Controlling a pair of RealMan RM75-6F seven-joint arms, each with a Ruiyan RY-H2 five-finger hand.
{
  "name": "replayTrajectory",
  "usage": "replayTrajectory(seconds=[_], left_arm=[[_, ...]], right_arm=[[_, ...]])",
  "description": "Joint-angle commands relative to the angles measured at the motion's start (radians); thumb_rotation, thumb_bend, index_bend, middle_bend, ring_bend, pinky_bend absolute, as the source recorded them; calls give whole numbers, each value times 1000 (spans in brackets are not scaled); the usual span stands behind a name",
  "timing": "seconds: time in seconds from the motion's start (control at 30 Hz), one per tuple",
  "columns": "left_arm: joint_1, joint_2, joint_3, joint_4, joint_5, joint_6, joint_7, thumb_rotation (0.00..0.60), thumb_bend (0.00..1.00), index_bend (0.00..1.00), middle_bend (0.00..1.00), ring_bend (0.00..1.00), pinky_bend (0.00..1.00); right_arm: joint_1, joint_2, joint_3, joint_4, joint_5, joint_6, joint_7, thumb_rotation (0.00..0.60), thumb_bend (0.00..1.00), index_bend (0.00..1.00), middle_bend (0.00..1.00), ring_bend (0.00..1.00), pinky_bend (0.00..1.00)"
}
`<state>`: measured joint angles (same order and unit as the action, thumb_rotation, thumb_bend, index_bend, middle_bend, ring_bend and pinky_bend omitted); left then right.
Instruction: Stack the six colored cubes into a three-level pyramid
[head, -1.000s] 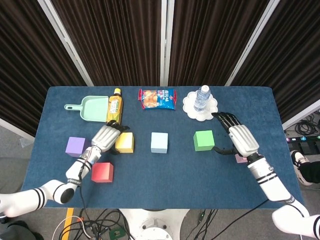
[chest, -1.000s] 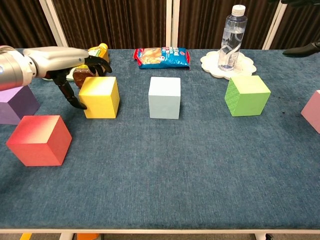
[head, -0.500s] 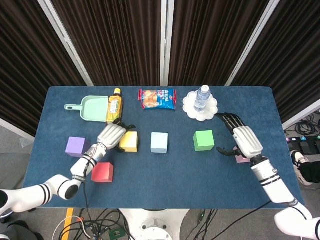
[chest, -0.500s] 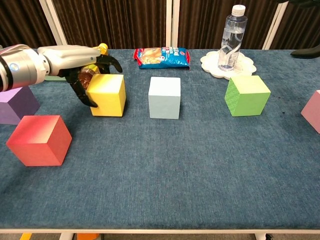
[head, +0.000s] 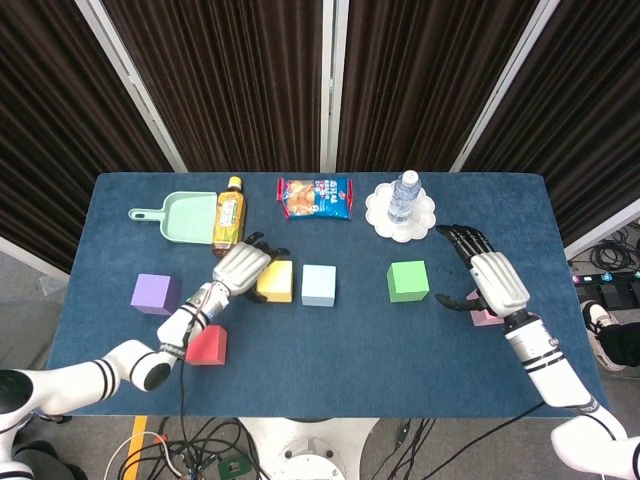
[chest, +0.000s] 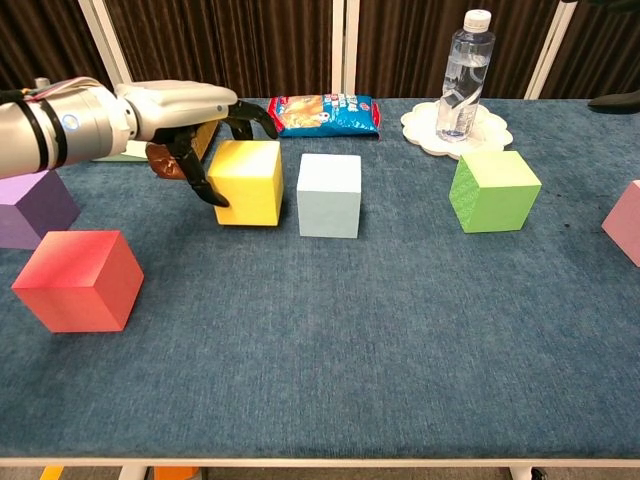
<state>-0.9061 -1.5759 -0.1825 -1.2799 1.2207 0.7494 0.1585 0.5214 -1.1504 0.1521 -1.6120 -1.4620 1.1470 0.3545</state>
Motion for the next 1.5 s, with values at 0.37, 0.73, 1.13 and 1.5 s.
replayTrajectory(seconds=[0.37,0.73,1.13,1.5], left_arm=[[-25,-25,-1,7,-40,-9,37,600,129,192,383,248,105],[-39,-45,-1,21,-70,-8,64,600,128,192,379,248,105],[-43,-58,6,24,-82,-1,72,600,128,192,378,248,105],[-48,-69,6,30,-94,1,81,600,128,192,377,248,105]], right_arm=[[-6,5,-3,8,-7,2,18,600,117,0,78,0,0],[-11,7,-4,18,-10,5,34,600,118,0,78,0,0],[-14,5,-5,25,-14,8,44,600,118,0,78,0,0],[-17,5,-6,30,-14,9,48,600,118,0,78,0,0]])
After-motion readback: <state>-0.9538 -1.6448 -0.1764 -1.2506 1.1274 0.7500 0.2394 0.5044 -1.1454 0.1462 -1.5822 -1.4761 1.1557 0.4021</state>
